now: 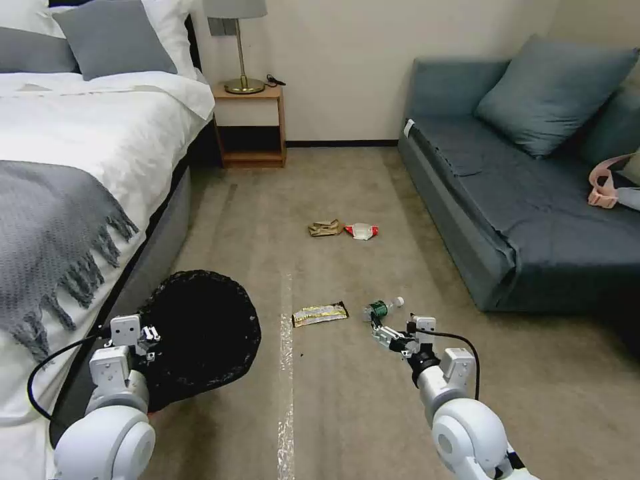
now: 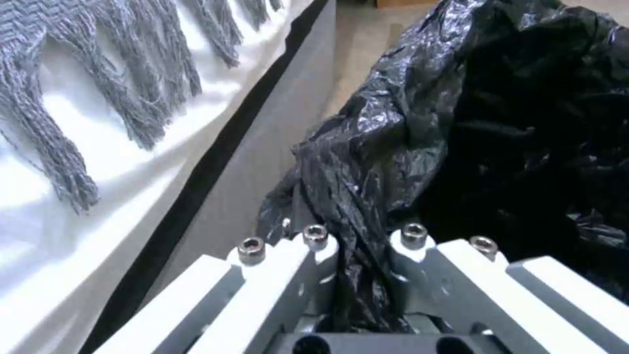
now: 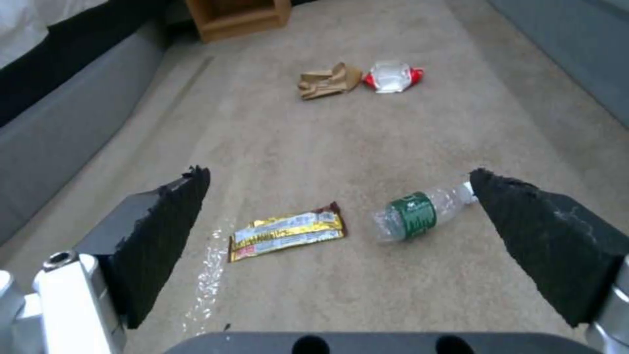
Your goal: Pick up the trash bin, then pick up the garbage on the floor and place it into the trash bin.
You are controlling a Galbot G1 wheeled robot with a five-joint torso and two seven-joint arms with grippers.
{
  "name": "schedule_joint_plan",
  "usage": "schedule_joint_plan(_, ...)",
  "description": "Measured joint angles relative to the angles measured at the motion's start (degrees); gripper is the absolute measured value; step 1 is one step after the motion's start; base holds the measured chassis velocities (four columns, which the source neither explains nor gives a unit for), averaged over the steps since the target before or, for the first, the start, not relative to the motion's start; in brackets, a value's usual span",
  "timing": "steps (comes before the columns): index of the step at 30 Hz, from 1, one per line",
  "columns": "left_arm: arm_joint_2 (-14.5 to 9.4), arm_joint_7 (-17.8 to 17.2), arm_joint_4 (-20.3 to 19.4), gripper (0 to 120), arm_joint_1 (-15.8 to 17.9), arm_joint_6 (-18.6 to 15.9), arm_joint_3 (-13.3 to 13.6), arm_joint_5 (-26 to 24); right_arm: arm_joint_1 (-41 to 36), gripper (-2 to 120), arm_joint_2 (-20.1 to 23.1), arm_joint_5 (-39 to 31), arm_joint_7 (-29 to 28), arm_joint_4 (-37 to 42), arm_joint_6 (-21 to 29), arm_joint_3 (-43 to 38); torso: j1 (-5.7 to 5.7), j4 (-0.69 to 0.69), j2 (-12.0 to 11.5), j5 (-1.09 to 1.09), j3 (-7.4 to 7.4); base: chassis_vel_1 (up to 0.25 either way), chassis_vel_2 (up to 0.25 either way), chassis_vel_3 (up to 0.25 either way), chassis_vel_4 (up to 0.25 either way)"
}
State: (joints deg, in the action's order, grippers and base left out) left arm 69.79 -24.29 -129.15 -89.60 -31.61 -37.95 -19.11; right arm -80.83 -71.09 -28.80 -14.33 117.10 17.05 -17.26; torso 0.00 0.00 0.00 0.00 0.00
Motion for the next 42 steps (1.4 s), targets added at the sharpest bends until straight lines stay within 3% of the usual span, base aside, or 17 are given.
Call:
schedule_joint_plan(10,0.1,0.2,0.0,3,-0.2,0.6,-0.5,0.0,0.1,100,0.5,-0.7,0.9,-0.8,-1.4,-0.6,0.0,0.0,0.0,0.0,0.0,0.0,0.0,0.0,0.0)
schedule_joint_plan(22,-0.5,0.7,-0.9,3,1.3,1.8,-6.8,0.8,-2.5,100,-1.4,2.2,2.9,-3.2,-5.3,-0.6,0.0,0.01,0.0,0.0,0.0,-0.089,0.096,0.091,-0.086)
schedule_joint_plan(28,-0.4,0.9,-1.7,3,1.2,2.2,-8.0,0.7,-3.5,100,-1.9,4.9,3.6,-4.6,-6.9,-0.4,0.0,0.0,0.0,-0.01,0.0,-0.101,0.106,0.102,-0.117)
schedule_joint_plan(35,0.1,1.1,-3.2,3,0.1,3.1,-9.6,0.6,-4.9,100,-2.3,7.5,4.1,-5.4,-7.5,0.3,0.0,0.0,0.0,0.0,0.0,-0.076,0.065,0.076,-0.069)
schedule_joint_plan(42,0.0,1.9,-3.9,3,-2.3,5.0,-13.1,0.3,-5.1,100,-4.5,9.1,4.2,-6.8,-8.1,1.2,0.0,0.02,0.0,0.0,0.0,-0.061,0.073,0.065,-0.06)
